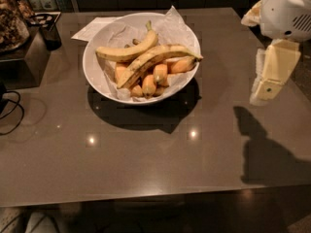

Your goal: Pick banana from white bowl

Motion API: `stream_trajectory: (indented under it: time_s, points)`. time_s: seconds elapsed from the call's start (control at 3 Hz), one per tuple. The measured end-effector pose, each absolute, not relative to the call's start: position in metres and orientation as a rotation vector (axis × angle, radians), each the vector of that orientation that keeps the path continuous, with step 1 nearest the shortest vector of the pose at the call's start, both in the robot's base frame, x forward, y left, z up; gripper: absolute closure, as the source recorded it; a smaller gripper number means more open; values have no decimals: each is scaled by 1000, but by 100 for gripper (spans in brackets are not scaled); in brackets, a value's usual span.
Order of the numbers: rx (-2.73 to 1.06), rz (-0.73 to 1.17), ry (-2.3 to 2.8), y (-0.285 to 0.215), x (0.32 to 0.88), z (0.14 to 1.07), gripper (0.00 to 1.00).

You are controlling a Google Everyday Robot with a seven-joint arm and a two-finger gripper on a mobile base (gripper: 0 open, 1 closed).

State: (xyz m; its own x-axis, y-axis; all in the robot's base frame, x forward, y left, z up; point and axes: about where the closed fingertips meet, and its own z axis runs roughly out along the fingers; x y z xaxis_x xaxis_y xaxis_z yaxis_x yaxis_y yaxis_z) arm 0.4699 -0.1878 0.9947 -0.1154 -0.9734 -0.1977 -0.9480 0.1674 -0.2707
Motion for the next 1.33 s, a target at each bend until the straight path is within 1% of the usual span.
stream_trajectory:
  time_s: [0.33, 1.0, 1.33]
  points:
    - [-1834, -109, 2124, -188, 470, 995, 0]
    - [-1890, 14, 1998, -132, 515, 1014, 0]
    - [-1903, 90, 1959, -107, 538, 1020, 5]
